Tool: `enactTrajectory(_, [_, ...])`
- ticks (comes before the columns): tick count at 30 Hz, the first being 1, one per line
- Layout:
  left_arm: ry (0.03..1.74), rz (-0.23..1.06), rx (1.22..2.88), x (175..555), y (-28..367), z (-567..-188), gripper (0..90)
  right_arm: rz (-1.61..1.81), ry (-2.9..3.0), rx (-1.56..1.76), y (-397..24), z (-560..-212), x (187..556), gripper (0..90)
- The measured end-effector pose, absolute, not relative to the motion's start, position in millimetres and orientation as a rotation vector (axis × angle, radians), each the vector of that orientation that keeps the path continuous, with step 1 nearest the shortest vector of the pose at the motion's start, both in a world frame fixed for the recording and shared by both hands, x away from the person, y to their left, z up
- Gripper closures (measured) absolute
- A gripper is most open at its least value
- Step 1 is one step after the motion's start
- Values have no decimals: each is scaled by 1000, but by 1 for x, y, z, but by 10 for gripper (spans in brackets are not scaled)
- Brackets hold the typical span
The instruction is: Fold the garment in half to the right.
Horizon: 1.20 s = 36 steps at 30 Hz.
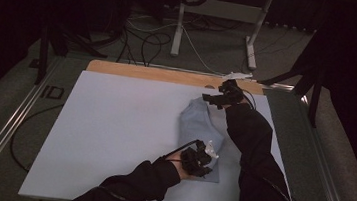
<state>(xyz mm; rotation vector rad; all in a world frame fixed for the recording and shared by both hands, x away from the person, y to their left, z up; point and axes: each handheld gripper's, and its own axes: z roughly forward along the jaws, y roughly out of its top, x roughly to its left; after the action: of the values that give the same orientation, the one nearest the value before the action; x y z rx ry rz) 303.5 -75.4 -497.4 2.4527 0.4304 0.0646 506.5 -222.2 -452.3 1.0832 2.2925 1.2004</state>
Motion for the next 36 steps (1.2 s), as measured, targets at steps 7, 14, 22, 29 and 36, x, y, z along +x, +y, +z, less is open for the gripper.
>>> enactTrajectory(7, [395, -24, 2454, 302, -82, -501, 660, 1233, 2291, 1063, -223, -453, 500, 120])
enactTrajectory(14, [356, -15, 2443, 296, -83, -499, 511, 1245, 2306, 1051, -221, -455, 498, 119])
enactTrajectory(22, [347, -12, 2384, 297, -70, -484, 449, 1243, 2326, 1029, -218, -454, 495, 119])
enactTrajectory(29, [343, -6, 2331, 301, -48, -471, 357, 1246, 2321, 1020, -218, -452, 492, 119])
enactTrajectory(36, [330, -48, 2298, 307, -18, -462, 285, 1251, 2321, 1013, -218, -450, 489, 119])
